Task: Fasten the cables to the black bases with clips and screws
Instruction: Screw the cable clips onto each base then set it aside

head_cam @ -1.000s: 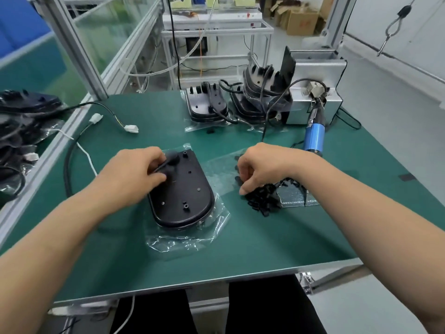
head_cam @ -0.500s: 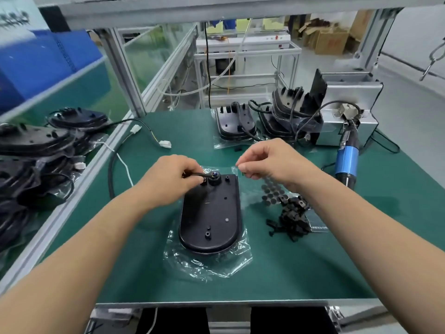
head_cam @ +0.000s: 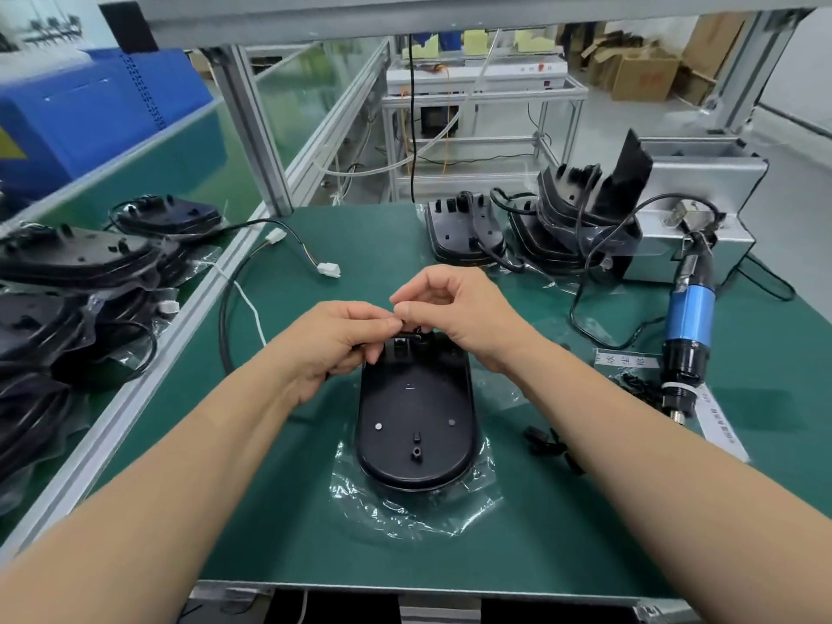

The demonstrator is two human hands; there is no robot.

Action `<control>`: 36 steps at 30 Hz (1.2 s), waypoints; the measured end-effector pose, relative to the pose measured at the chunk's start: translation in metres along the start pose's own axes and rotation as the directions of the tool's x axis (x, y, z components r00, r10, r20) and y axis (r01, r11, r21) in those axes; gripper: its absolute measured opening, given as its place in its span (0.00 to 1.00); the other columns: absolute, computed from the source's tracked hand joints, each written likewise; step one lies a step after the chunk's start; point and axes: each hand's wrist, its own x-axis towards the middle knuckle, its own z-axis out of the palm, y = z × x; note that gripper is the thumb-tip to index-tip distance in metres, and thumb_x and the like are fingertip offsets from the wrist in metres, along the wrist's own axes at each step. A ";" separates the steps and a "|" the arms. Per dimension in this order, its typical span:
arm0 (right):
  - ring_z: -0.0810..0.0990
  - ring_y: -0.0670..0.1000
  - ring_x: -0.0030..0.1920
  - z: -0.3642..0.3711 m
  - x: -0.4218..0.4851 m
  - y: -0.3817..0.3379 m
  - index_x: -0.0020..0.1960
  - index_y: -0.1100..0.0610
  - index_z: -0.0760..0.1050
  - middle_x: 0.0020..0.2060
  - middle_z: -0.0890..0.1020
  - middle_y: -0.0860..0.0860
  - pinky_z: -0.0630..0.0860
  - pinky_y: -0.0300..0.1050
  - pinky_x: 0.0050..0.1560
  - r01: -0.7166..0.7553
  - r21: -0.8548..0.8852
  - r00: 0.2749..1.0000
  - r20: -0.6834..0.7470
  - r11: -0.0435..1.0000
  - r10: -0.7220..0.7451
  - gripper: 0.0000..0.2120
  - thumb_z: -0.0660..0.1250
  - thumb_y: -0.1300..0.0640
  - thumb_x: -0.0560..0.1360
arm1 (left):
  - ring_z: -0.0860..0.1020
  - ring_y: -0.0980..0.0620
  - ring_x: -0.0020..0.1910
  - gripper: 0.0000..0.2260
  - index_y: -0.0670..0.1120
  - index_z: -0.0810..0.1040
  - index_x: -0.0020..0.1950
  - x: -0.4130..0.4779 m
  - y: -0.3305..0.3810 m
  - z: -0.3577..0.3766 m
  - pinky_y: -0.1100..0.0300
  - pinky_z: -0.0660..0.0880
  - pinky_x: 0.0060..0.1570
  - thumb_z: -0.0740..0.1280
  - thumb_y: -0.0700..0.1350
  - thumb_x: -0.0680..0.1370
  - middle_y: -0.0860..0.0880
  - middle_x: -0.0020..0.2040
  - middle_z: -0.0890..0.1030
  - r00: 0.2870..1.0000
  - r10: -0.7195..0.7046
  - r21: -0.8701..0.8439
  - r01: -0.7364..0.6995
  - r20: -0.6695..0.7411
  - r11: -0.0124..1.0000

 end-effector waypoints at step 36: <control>0.79 0.40 0.32 -0.005 0.006 0.000 0.42 0.56 0.79 0.31 0.84 0.45 0.74 0.34 0.38 -0.063 -0.278 0.986 0.130 0.959 0.102 0.05 0.75 0.62 0.73 | 0.73 0.55 0.26 0.05 0.40 0.78 0.50 0.000 0.010 -0.004 0.69 0.63 0.24 0.68 0.33 0.76 0.46 0.36 0.84 0.989 0.149 0.207 -0.146 -0.003 0.967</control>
